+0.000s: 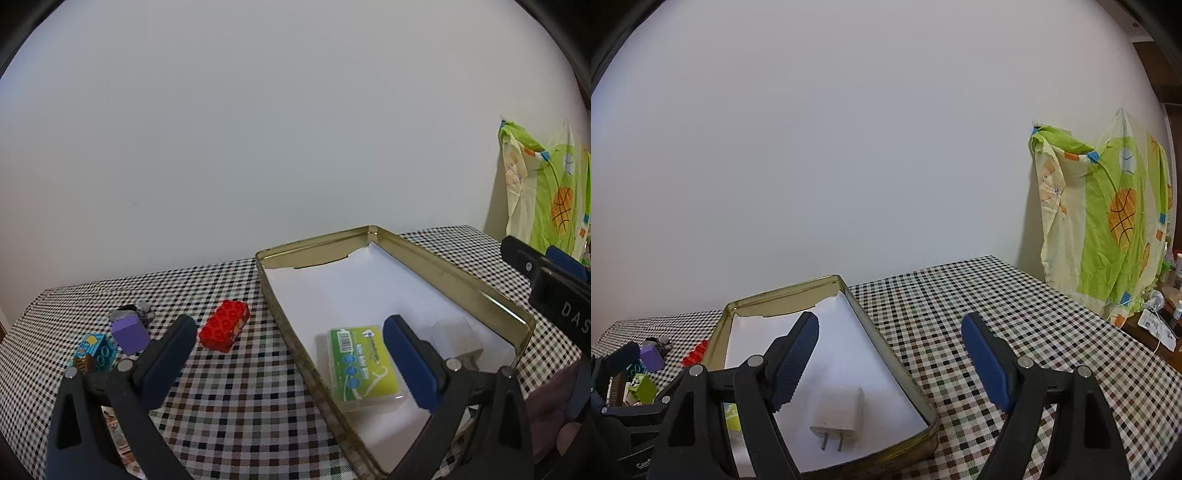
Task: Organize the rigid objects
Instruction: 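Move both grippers away from the tin back toward the remaining objects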
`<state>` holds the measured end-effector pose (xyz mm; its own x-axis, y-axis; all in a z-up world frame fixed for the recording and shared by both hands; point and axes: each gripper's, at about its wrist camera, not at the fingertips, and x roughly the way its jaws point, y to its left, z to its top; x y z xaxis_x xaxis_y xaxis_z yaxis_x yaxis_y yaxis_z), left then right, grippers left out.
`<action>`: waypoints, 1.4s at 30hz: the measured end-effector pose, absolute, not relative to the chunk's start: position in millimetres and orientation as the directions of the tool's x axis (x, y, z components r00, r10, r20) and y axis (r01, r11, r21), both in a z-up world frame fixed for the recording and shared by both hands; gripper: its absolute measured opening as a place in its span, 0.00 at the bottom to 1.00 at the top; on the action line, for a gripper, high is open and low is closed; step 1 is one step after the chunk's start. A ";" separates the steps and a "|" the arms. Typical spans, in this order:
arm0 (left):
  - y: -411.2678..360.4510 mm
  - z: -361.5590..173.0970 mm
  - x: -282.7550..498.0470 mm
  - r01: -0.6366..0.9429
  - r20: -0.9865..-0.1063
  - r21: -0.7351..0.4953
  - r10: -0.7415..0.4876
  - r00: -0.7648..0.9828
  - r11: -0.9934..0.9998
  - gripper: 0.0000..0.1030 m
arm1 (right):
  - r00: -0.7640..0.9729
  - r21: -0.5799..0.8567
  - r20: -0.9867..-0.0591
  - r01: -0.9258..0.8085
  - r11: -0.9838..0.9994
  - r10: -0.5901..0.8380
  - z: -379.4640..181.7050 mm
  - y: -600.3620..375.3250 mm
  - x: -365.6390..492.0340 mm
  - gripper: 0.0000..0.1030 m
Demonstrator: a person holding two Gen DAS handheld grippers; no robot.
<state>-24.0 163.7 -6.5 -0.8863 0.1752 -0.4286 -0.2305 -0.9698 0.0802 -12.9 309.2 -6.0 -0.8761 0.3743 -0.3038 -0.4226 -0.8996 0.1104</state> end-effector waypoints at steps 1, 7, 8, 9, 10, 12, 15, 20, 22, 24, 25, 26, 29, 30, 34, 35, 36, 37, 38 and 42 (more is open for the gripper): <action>162.1 -6.7 -24.3 -0.229 -0.430 0.075 0.176 -0.886 -0.971 0.99 | -0.876 0.105 -0.301 -0.423 -0.900 0.376 -5.1 306.3 -11.5 0.79; 154.0 -7.0 -23.2 -0.223 -0.431 0.067 0.173 -0.885 -0.973 0.99 | -0.875 0.080 -0.279 -0.431 -0.899 0.395 0.3 297.1 -4.6 0.79; 153.3 -7.0 -22.8 -0.223 -0.431 0.069 0.173 -0.886 -0.972 0.99 | -0.875 0.079 -0.279 -0.431 -0.899 0.395 0.9 295.7 -3.5 0.79; 152.4 -6.9 -22.2 -0.223 -0.430 0.071 0.172 -0.886 -0.972 0.99 | -0.875 0.078 -0.280 -0.430 -0.899 0.395 1.8 294.4 -2.5 0.79; 151.1 -6.9 -21.5 -0.223 -0.429 0.072 0.171 -0.887 -0.972 0.99 | -0.875 0.078 -0.280 -0.430 -0.899 0.394 2.4 294.2 -2.1 0.79; 147.0 -7.1 -20.9 -0.225 -0.430 0.071 0.173 -0.886 -0.972 0.99 | -0.874 0.073 -0.282 -0.430 -0.900 0.396 4.4 292.3 0.1 0.79; 139.1 -7.0 -21.6 -0.224 -0.433 0.065 0.174 -0.884 -0.972 0.99 | -0.877 0.079 -0.285 -0.423 -0.902 0.387 6.8 288.8 4.5 0.79; 121.3 -7.7 -23.7 -0.201 -0.439 0.065 0.153 -0.885 -0.977 0.99 | -0.880 0.095 -0.294 -0.415 -0.905 0.373 10.0 280.1 12.1 0.79; 115.0 -8.4 -25.2 -0.194 -0.442 0.065 0.145 -0.885 -0.979 0.99 | -0.884 0.112 -0.292 -0.410 -0.905 0.365 9.9 274.5 12.9 0.79; 109.0 -8.7 -26.0 -0.188 -0.443 0.066 0.141 -0.885 -0.980 0.99 | -0.888 0.122 -0.289 -0.404 -0.907 0.357 9.9 268.6 12.7 0.79; 105.3 -8.7 -26.2 -0.188 -0.442 0.066 0.140 -0.886 -0.980 0.99 | -0.891 0.124 -0.287 -0.399 -0.908 0.352 9.9 263.9 11.9 0.79; 103.4 -8.8 -26.5 -0.186 -0.441 0.069 0.138 -0.887 -0.980 0.99 | -0.893 0.124 -0.287 -0.394 -0.910 0.347 9.8 260.2 10.7 0.79; 96.1 -8.4 -25.6 -0.180 -0.436 0.076 0.129 -0.891 -0.981 0.99 | -0.900 0.120 -0.291 -0.370 -0.921 0.324 8.9 245.5 5.5 0.79; 94.5 -8.3 -25.9 -0.178 -0.436 0.078 0.127 -0.891 -0.981 0.99 | -0.902 0.114 -0.292 -0.363 -0.925 0.318 8.6 240.5 3.3 0.79; 85.3 -8.5 -26.6 -0.164 -0.437 0.080 0.113 -0.892 -0.983 0.99 | -0.910 0.097 -0.294 -0.333 -0.938 0.293 7.5 221.7 -2.6 0.79; 83.1 -8.5 -27.3 -0.161 -0.437 0.080 0.110 -0.892 -0.984 0.99 | -0.912 0.096 -0.296 -0.326 -0.941 0.285 7.2 218.2 -3.9 0.79; 80.3 -8.5 -27.5 -0.158 -0.437 0.080 0.108 -0.893 -0.984 0.99 | -0.913 0.095 -0.299 -0.318 -0.943 0.277 6.6 215.1 -5.5 0.79; 77.0 -8.9 -28.4 -0.155 -0.438 0.081 0.105 -0.893 -0.985 0.99 | -0.914 0.091 -0.302 -0.311 -0.946 0.272 5.8 211.2 -6.1 0.79; 74.2 -9.0 -28.6 -0.153 -0.438 0.081 0.103 -0.893 -0.985 0.99 | -0.915 0.088 -0.303 -0.306 -0.948 0.267 5.3 207.9 -6.4 0.79; 59.0 -9.1 -31.8 -0.138 -0.440 0.089 0.085 -0.894 -0.986 0.99 | -0.921 0.082 -0.310 -0.272 -0.959 0.235 3.7 194.3 -10.3 0.79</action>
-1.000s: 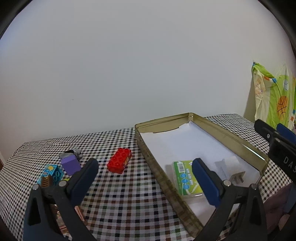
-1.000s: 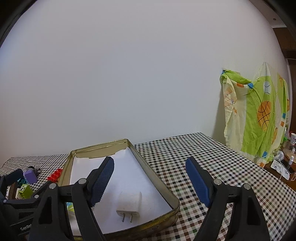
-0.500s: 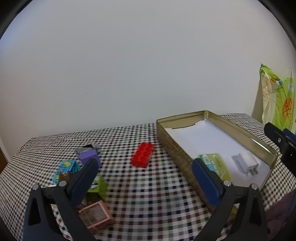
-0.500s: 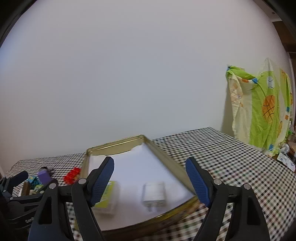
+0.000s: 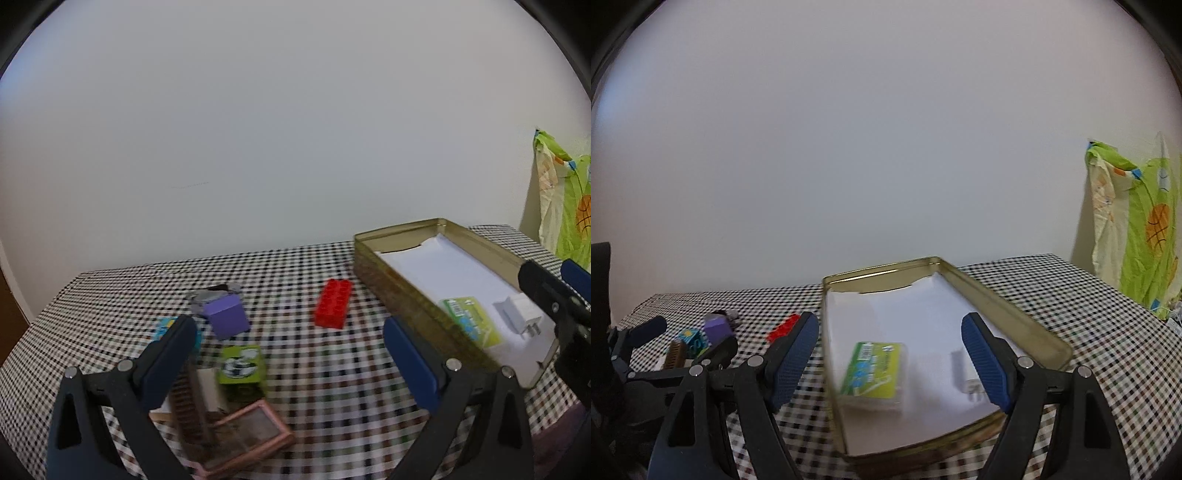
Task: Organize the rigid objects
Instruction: 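Move both grippers away from the tin back toward the remaining objects, then close the left gripper on the brown comb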
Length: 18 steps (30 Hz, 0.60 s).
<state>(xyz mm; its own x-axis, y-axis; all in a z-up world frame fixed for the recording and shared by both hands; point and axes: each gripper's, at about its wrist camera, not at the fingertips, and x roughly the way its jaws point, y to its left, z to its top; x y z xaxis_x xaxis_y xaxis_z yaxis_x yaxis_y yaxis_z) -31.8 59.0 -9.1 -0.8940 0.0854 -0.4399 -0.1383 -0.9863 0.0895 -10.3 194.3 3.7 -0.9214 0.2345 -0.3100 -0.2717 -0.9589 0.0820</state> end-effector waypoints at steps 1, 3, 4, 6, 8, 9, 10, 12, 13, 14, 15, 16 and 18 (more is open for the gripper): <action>51.9 -9.2 -33.7 -0.138 -0.445 0.082 0.087 -0.891 -0.987 0.99 | -0.922 0.083 -0.315 -0.264 -0.961 0.226 3.1 192.3 -11.9 0.79; 38.6 -9.8 -37.1 -0.128 -0.457 0.064 0.085 -0.885 -0.990 0.99 | -0.923 0.089 -0.326 -0.244 -0.966 0.203 2.2 188.2 -16.2 0.79; 33.5 -10.5 -38.4 -0.121 -0.462 0.056 0.082 -0.883 -0.991 0.99 | -0.925 0.090 -0.332 -0.229 -0.969 0.187 1.5 184.8 -18.3 0.79; 18.9 -13.1 -43.3 -0.092 -0.483 0.032 0.065 -0.873 -0.995 0.99 | -0.925 0.086 -0.340 -0.210 -0.974 0.170 0.5 176.4 -22.2 0.79; 7.3 -16.8 -46.3 -0.066 -0.505 0.008 0.053 -0.861 -0.998 0.99 | -0.924 0.081 -0.346 -0.203 -0.976 0.163 -0.8 170.0 -25.6 0.79; 3.1 -18.3 -46.8 -0.063 -0.516 -0.004 0.056 -0.855 -0.998 0.99 | -0.924 0.083 -0.351 -0.193 -0.978 0.152 -1.5 166.3 -27.9 0.79; -0.6 -19.6 -47.7 -0.062 -0.529 -0.014 0.060 -0.847 -0.998 0.99 | -0.924 0.086 -0.354 -0.184 -0.979 0.142 -2.2 163.1 -29.0 0.79; -6.1 -21.8 -49.0 -0.056 -0.547 -0.031 0.063 -0.835 -0.998 0.99 | -0.924 0.092 -0.363 -0.168 -0.981 0.125 -3.8 157.4 -32.1 0.79; -8.8 -23.0 -49.7 -0.056 -0.557 -0.044 0.071 -0.827 -0.997 0.99 | -0.923 0.093 -0.365 -0.164 -0.982 0.119 -4.5 154.8 -33.2 0.79; -9.7 -24.2 -50.4 -0.057 -0.565 -0.051 0.076 -0.821 -0.997 0.99 | -0.923 0.095 -0.368 -0.157 -0.983 0.112 -5.1 152.7 -33.8 0.79; -9.9 -25.8 -51.8 -0.058 -0.574 -0.055 0.080 -0.815 -0.997 0.99 | -0.924 0.098 -0.370 -0.145 -0.985 0.099 -5.8 150.5 -34.3 0.79; -10.4 -27.2 -52.1 -0.057 -0.583 -0.054 0.078 -0.809 -0.997 0.97 | -0.924 0.099 -0.371 -0.138 -0.985 0.093 -6.2 149.7 -35.0 0.79; -8.5 -30.8 -54.1 -0.061 -0.600 -0.041 0.073 -0.797 -0.997 0.90 | -0.925 0.092 -0.369 -0.127 -0.988 0.085 -7.0 147.2 -35.6 0.79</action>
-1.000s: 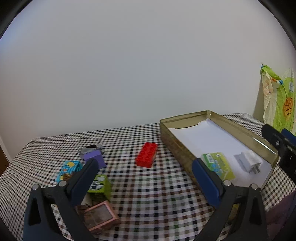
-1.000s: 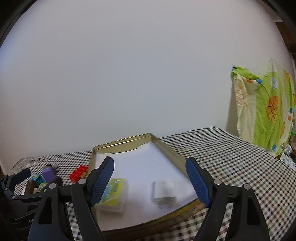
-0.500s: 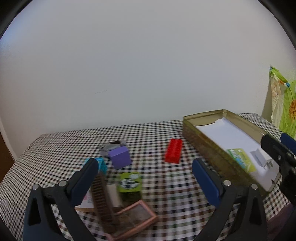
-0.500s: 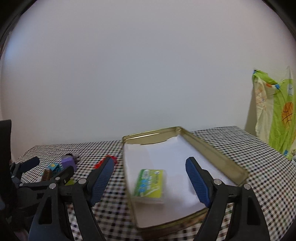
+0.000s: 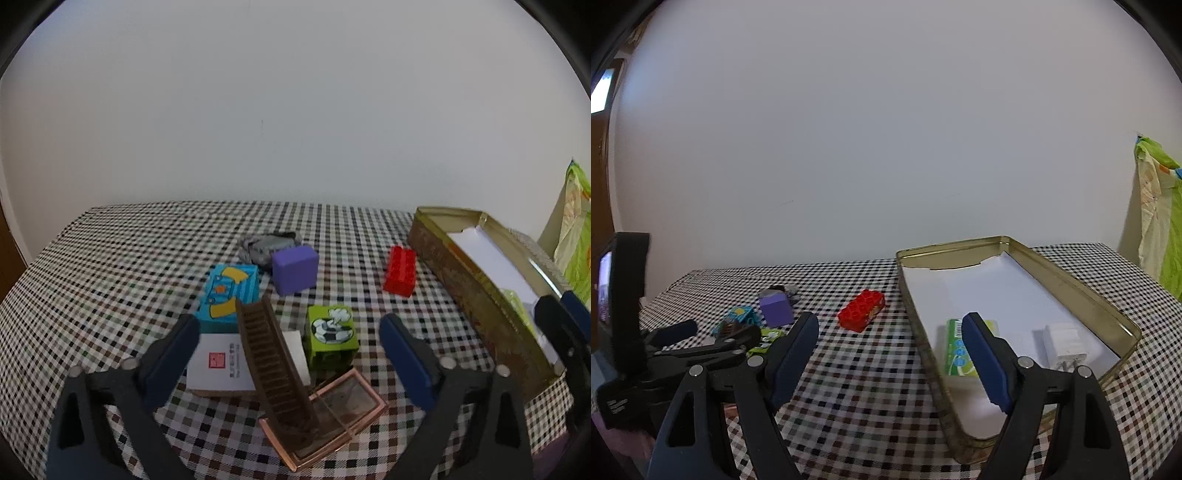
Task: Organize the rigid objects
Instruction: 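Close the left gripper on the brown comb, then grasp the copper-framed picture frame with the right gripper and lift it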
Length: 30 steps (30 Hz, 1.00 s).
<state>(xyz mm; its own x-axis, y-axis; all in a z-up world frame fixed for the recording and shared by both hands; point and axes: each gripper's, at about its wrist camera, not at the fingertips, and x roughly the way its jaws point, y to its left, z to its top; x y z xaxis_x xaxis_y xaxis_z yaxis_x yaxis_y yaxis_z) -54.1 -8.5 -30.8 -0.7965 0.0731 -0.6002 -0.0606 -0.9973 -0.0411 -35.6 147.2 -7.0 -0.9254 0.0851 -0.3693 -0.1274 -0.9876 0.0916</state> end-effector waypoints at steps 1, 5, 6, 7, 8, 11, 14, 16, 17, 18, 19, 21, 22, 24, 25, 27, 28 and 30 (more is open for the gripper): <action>-7.9 -32.5 -55.2 -0.068 -0.615 -0.039 0.078 -0.785 -0.997 0.86 | -0.926 0.090 -0.367 -0.125 -0.988 0.084 -7.0 146.5 -35.6 0.79; -8.7 -38.9 -62.5 -0.085 -0.654 -0.076 0.114 -0.748 -0.993 0.82 | -0.924 0.111 -0.376 -0.116 -0.987 0.066 -8.7 146.8 -36.9 0.79; -9.8 -39.9 -63.6 -0.084 -0.660 -0.083 0.118 -0.742 -0.993 0.81 | -0.922 0.120 -0.381 -0.116 -0.986 0.062 -9.5 148.3 -37.9 0.79; -11.3 -42.1 -65.5 -0.085 -0.671 -0.094 0.126 -0.731 -0.992 0.74 | -0.921 0.131 -0.386 -0.116 -0.984 0.057 -10.1 150.0 -38.7 0.79; -11.4 -44.1 -67.8 -0.087 -0.680 -0.101 0.133 -0.721 -0.991 0.70 | -0.919 0.141 -0.390 -0.117 -0.983 0.054 -10.8 151.2 -39.6 0.79; -11.4 -44.2 -66.3 -0.101 -0.677 -0.098 0.141 -0.722 -0.990 0.58 | -0.916 0.166 -0.399 -0.112 -0.980 0.037 -12.8 153.4 -41.7 0.79; -14.0 -42.6 -64.8 -0.145 -0.667 -0.126 0.192 -0.719 -0.981 0.24 | -0.913 0.171 -0.407 -0.105 -0.980 0.027 -13.9 151.6 -41.2 0.79; -17.8 -41.2 -65.2 -0.158 -0.668 -0.146 0.215 -0.712 -0.977 0.23 | -0.913 0.165 -0.407 -0.100 -0.981 0.024 -14.0 149.5 -40.0 0.79; -21.1 -39.6 -64.6 -0.160 -0.663 -0.156 0.223 -0.714 -0.975 0.23 | -0.914 0.163 -0.406 -0.098 -0.982 0.024 -14.0 148.9 -39.9 0.79; -24.0 -37.9 -63.9 -0.164 -0.655 -0.167 0.234 -0.718 -0.972 0.23 | -0.914 0.160 -0.406 -0.096 -0.982 0.023 -14.1 147.9 -39.9 0.79; -27.6 -35.3 -62.8 -0.171 -0.642 -0.181 0.248 -0.725 -0.969 0.23 | -0.914 0.159 -0.406 -0.094 -0.983 0.022 -13.8 147.6 -39.8 0.79; -37.8 -29.9 -59.9 -0.179 -0.616 -0.202 0.267 -0.741 -0.963 0.23 | -0.913 0.158 -0.408 -0.090 -0.983 0.018 -13.9 146.8 -40.6 0.79; -41.4 -28.7 -60.3 -0.181 -0.609 -0.208 0.272 -0.745 -0.961 0.23 | -0.912 0.159 -0.410 -0.088 -0.983 0.016 -14.1 146.6 -41.4 0.79; -53.8 -26.5 -59.9 -0.181 -0.592 -0.233 0.287 -0.753 -0.955 0.23 | -0.909 0.162 -0.416 -0.077 -0.984 0.002 -14.3 145.3 -42.6 0.79; -58.7 -25.6 -61.0 -0.176 -0.586 -0.242 0.288 -0.757 -0.954 0.23 | -0.907 0.167 -0.421 -0.063 -0.984 -0.013 -14.6 144.2 -43.9 0.79; -66.8 -25.7 -64.9 -0.161 -0.580 -0.257 0.286 -0.763 -0.953 0.23 | -0.898 0.177 -0.436 -0.020 -0.984 -0.061 -16.1 139.5 -48.0 0.79; -72.1 -25.9 -66.7 -0.152 -0.579 -0.271 0.288 -0.763 -0.950 0.23 | -0.892 0.177 -0.445 0.000 -0.984 -0.080 -16.9 136.8 -50.1 0.79; -78.3 -27.5 -68.6 -0.151 -0.578 -0.300 0.306 -0.757 -0.942 0.23 | -0.875 0.167 -0.469 0.044 -0.985 -0.119 -19.1 127.7 -54.3 0.79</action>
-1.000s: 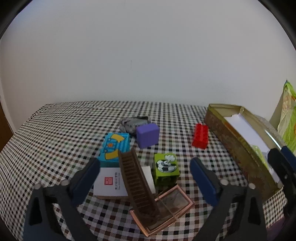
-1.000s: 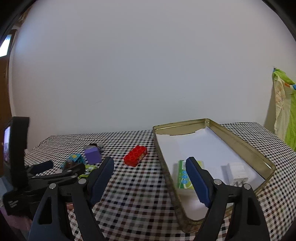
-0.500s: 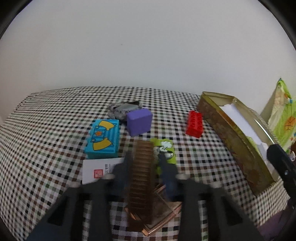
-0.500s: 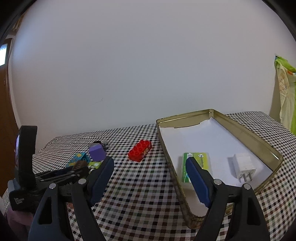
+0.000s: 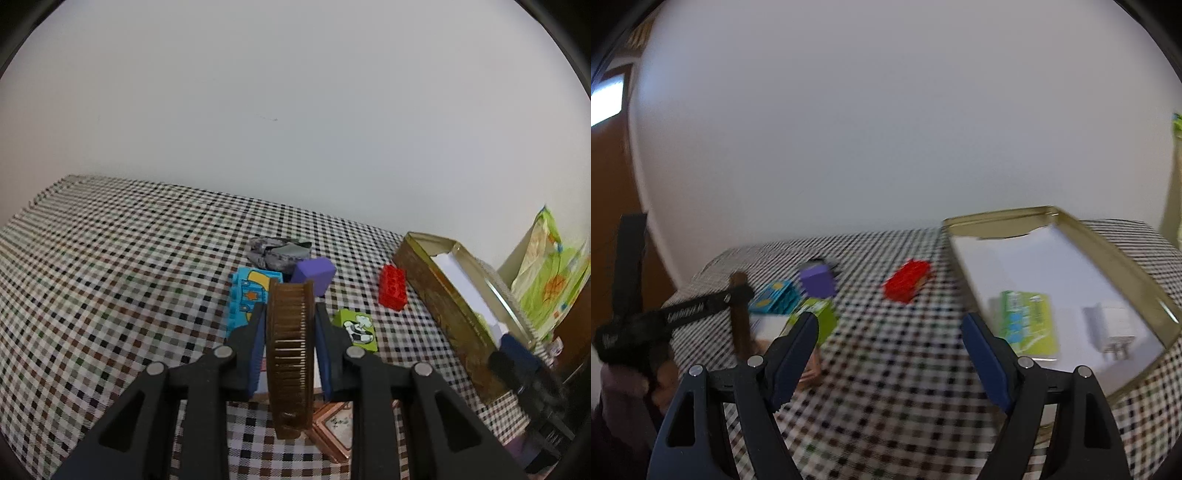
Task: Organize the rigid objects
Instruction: 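Grasp the copper-framed picture frame with the right gripper and lift it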
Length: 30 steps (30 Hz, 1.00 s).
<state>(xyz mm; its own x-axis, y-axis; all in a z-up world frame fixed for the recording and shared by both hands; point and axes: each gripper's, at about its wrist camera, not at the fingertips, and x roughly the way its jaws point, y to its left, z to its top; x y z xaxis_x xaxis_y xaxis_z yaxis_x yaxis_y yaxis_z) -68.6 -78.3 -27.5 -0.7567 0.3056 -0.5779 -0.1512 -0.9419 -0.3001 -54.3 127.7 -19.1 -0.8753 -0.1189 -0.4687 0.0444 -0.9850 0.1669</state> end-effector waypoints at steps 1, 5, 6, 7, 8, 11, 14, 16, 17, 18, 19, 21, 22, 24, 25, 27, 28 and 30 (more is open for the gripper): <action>-80.4 -28.2 -68.9 -0.152 -0.579 -0.306 0.310 -0.754 -0.940 0.23 | -0.870 0.161 -0.476 0.057 -0.985 -0.128 -19.9 124.3 -55.7 0.79; -77.3 -32.9 -70.2 -0.154 -0.606 -0.282 0.300 -0.737 -0.947 0.23 | -0.824 0.189 -0.523 0.137 -0.972 -0.218 -26.9 109.3 -67.1 0.90; -75.5 -34.2 -71.3 -0.159 -0.613 -0.279 0.303 -0.729 -0.947 0.23 | -0.807 0.197 -0.539 0.159 -0.967 -0.242 -29.3 104.8 -70.8 0.90; -73.0 -36.4 -72.9 -0.164 -0.623 -0.273 0.305 -0.721 -0.948 0.23 | -0.787 0.203 -0.556 0.182 -0.962 -0.266 -31.8 99.1 -73.8 0.90; -70.7 -38.6 -72.6 -0.167 -0.630 -0.266 0.302 -0.716 -0.950 0.23 | -0.773 0.205 -0.569 0.196 -0.959 -0.280 -33.7 95.0 -76.1 0.90; -65.9 -44.3 -74.1 -0.173 -0.659 -0.250 0.299 -0.690 -0.953 0.26 | -0.731 0.180 -0.617 0.229 -0.957 -0.291 -39.5 79.4 -79.6 0.90; -62.7 -46.7 -73.9 -0.177 -0.669 -0.238 0.293 -0.683 -0.955 0.27 | -0.694 0.158 -0.659 0.250 -0.955 -0.291 -45.3 70.3 -89.2 0.90; -59.8 -47.5 -73.2 -0.182 -0.673 -0.212 0.279 -0.685 -0.960 0.27 | -0.667 0.151 -0.684 0.268 -0.951 -0.296 -48.3 64.4 -95.2 0.90; -58.5 -47.2 -72.5 -0.188 -0.675 -0.196 0.272 -0.686 -0.962 0.27 | -0.654 0.147 -0.695 0.278 -0.949 -0.299 -50.2 61.6 -97.4 0.90; -58.5 -46.8 -71.9 -0.193 -0.676 -0.191 0.272 -0.684 -0.962 0.27 | -0.641 0.140 -0.707 0.288 -0.947 -0.299 -51.4 58.9 -99.0 0.90; -59.3 -46.6 -71.8 -0.197 -0.678 -0.195 0.277 -0.681 -0.961 0.27 | -0.626 0.132 -0.721 0.297 -0.946 -0.297 -53.9 55.2 -101.8 0.90; -63.5 -46.9 -72.1 -0.203 -0.679 -0.217 0.297 -0.671 -0.955 0.30 | -0.600 0.122 -0.743 0.315 -0.941 -0.297 -57.0 48.9 -106.2 0.90; -66.7 -46.4 -71.5 -0.201 -0.678 -0.226 0.302 -0.670 -0.953 0.34 | -0.592 0.116 -0.750 0.323 -0.939 -0.296 -58.2 45.7 -108.5 0.90; -74.6 -45.4 -70.1 -0.178 -0.677 -0.231 0.290 -0.677 -0.956 0.46 | -0.572 0.095 -0.768 0.341 -0.935 -0.287 -60.6 36.7 -113.0 0.90; -80.8 -44.6 -69.5 -0.155 -0.673 -0.241 0.280 -0.685 -0.958 0.52 | -0.564 0.088 -0.775 0.348 -0.933 -0.284 -62.0 32.7 -114.8 0.90; -95.7 -41.1 -66.7 -0.116 -0.653 -0.267 0.268 -0.709 -0.957 0.57 | -0.548 0.069 -0.794 0.350 -0.934 -0.264 -65.9 25.8 -120.5 0.90; -104.4 -38.4 -63.3 -0.096 -0.636 -0.275 0.256 -0.728 -0.957 0.57 | -0.549 0.051 -0.799 0.345 -0.937 -0.246 -67.3 22.8 -124.3 0.90; -116.9 -35.8 -57.2 -0.066 -0.616 -0.277 0.230 -0.754 -0.959 0.57 | -0.552 0.015 -0.807 0.336 -0.942 -0.210 -69.2 18.2 -127.7 0.90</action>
<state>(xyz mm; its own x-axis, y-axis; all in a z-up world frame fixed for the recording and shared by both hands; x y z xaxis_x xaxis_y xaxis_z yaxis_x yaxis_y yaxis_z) -57.2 -116.9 -35.8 -0.7538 0.2298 -0.6156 -0.0662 -0.9586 -0.2768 -127.7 18.2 -69.2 -0.5519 -0.2099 -0.8071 0.3361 -0.9417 0.0150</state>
